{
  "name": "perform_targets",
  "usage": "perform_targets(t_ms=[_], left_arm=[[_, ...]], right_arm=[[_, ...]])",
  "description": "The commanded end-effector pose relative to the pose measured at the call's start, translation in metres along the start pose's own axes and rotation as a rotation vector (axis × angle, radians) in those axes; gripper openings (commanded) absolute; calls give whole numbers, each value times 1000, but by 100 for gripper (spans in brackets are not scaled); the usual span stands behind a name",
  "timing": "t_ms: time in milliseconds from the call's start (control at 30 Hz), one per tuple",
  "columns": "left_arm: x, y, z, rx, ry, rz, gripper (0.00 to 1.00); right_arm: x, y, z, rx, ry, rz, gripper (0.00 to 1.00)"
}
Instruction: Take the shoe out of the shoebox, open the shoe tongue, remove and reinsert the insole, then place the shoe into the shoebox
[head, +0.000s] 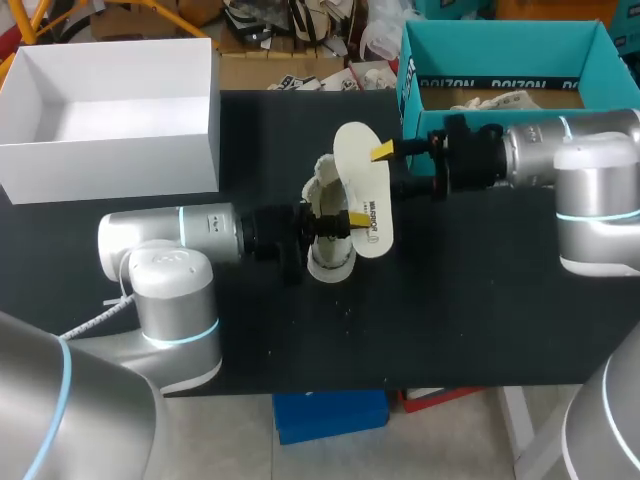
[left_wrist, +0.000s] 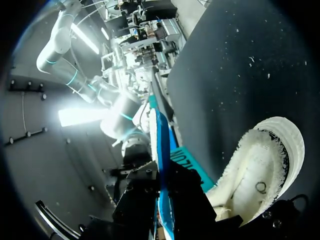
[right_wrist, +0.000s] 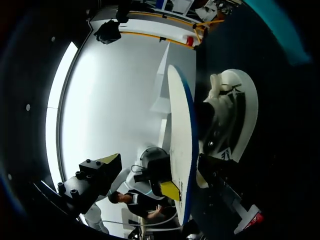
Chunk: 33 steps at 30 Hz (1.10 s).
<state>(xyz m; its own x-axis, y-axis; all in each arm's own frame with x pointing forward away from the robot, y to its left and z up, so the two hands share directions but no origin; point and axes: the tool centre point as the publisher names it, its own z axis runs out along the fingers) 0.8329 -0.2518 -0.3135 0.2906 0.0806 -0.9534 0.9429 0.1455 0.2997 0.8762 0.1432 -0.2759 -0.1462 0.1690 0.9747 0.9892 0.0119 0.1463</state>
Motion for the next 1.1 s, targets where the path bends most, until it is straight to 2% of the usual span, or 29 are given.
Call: perform_targets(t_ms=[33, 133, 167, 200, 233, 267, 333, 533, 633, 900, 967, 1000, 1033, 1100], left_arm=[[-1, 0, 0, -2, 3, 2, 0], [-1, 0, 0, -2, 3, 2, 0], [-1, 0, 0, -2, 3, 2, 0], [-1, 0, 0, -2, 3, 2, 0], [-1, 0, 0, -2, 3, 2, 0], [-1, 0, 0, -2, 3, 2, 0], [-1, 0, 0, -2, 3, 2, 0], [-1, 0, 0, -2, 3, 2, 0], [-1, 0, 0, -2, 3, 2, 0], [-1, 0, 0, -2, 3, 2, 0], [-7, 2, -3, -32, 24, 6, 0], [-10, 3, -3, -46, 69, 2, 6], [-14, 4, -4, -52, 108, 10, 100], [-24, 3, -6, -43, 173, 29, 100]], right_arm=[[-4, 8, 2, 69, -6, 8, 100], [-7, 8, 3, 87, -7, 14, 100], [-8, 9, 5, 92, -10, 15, 84], [-9, 9, 6, 94, -13, 16, 79], [-9, 9, 6, 95, -13, 17, 58], [-10, 9, 7, 96, -13, 17, 45], [-13, 8, 8, 97, -14, 22, 32], [-17, 5, 14, 100, -24, 33, 18], [-20, 4, 17, 107, -33, 39, 0], [-21, 4, 18, 111, -47, 41, 0], [-21, 4, 18, 111, -47, 41, 0], [-21, 4, 18, 111, -47, 41, 0], [-21, 4, 18, 111, -47, 41, 0], [-21, 4, 18, 111, -47, 41, 0]])
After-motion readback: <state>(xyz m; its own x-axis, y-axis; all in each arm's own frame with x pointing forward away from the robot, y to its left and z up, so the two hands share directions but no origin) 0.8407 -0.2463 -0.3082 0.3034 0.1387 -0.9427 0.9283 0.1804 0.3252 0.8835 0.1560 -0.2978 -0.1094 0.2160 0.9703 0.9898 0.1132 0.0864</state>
